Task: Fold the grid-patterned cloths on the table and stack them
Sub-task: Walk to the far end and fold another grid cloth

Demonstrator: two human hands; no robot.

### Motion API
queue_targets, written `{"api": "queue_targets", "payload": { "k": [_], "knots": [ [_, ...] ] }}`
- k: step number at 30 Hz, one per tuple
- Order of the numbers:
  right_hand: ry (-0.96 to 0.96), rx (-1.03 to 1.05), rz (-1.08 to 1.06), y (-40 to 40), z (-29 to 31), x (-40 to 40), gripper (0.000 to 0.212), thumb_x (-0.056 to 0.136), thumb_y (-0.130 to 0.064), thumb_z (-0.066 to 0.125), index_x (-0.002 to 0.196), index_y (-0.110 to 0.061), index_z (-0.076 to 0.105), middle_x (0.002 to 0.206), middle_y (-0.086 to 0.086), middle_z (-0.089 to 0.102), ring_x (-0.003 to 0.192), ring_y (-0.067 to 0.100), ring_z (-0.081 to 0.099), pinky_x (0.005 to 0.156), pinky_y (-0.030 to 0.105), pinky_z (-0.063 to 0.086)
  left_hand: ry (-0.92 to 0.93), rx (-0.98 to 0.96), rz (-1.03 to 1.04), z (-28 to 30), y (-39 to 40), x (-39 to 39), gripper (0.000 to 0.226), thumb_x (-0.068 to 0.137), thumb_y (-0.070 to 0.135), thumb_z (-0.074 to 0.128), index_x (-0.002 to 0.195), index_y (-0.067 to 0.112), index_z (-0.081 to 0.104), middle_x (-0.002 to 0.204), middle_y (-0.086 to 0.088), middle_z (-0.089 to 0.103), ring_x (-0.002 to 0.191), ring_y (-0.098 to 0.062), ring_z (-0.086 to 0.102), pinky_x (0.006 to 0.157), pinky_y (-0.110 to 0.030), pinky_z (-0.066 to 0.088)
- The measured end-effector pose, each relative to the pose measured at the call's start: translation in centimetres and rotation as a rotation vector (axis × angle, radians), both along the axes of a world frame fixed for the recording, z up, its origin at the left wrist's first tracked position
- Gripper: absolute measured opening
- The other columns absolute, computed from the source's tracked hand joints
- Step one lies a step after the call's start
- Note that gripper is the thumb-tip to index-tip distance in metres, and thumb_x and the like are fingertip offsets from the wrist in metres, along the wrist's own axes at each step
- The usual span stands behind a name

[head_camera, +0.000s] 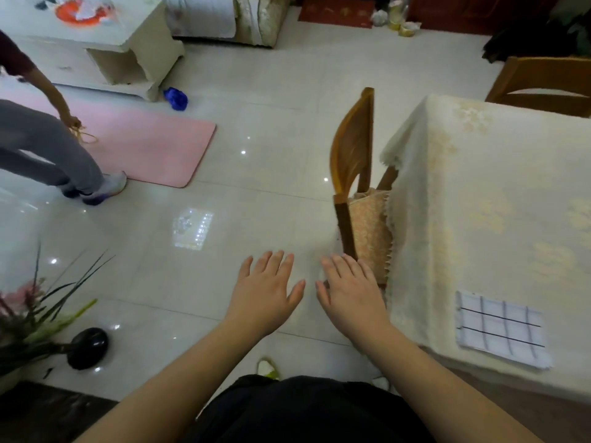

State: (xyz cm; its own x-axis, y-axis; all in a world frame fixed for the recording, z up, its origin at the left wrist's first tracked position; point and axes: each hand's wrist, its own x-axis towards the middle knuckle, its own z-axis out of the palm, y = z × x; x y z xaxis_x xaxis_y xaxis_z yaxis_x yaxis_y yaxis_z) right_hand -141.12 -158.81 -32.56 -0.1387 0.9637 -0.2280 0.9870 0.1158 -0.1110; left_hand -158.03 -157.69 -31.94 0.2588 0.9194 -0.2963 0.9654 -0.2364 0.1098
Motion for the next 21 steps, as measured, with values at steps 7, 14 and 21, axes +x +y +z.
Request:
{"api": "queue_targets", "payload": {
  "k": [7,14,21],
  "knots": [
    [0.035,-0.012,0.067,3.8,1.1,-7.2,0.064,0.101,-0.049,0.013,0.153,-0.014,0.027,0.157,0.006,0.034,0.147,0.021,0.026,0.123,0.04,0.013,-0.018,0.016,-0.011,0.2,3.7,-6.9,0.069,0.098,0.058,0.014,0.155,0.02,0.019,0.161,-0.001,0.024,0.149,-0.019,0.016,0.12,-0.044,0.01],
    [0.026,0.025,0.045,8.2,2.0,-8.0,0.082,0.087,-0.051,-0.008,0.153,-0.017,0.026,0.158,0.004,0.032,0.148,0.021,0.023,0.122,0.042,0.012,0.003,0.041,-0.072,0.1,9.0,-8.2,0.088,0.083,0.061,-0.011,0.155,0.02,0.017,0.164,-0.004,0.011,0.152,-0.022,0.002,0.122,-0.043,0.002],
    [0.045,-0.037,-0.021,16.4,-0.1,-7.5,0.058,0.102,-0.047,0.018,0.154,-0.021,0.022,0.161,0.003,0.024,0.149,0.021,0.017,0.121,0.04,0.008,-0.042,0.022,-0.084,-0.3,17.3,-8.4,0.078,0.091,0.061,0.001,0.155,0.021,0.018,0.163,-0.004,0.016,0.151,-0.02,0.009,0.121,-0.035,0.005]
  ]
}}
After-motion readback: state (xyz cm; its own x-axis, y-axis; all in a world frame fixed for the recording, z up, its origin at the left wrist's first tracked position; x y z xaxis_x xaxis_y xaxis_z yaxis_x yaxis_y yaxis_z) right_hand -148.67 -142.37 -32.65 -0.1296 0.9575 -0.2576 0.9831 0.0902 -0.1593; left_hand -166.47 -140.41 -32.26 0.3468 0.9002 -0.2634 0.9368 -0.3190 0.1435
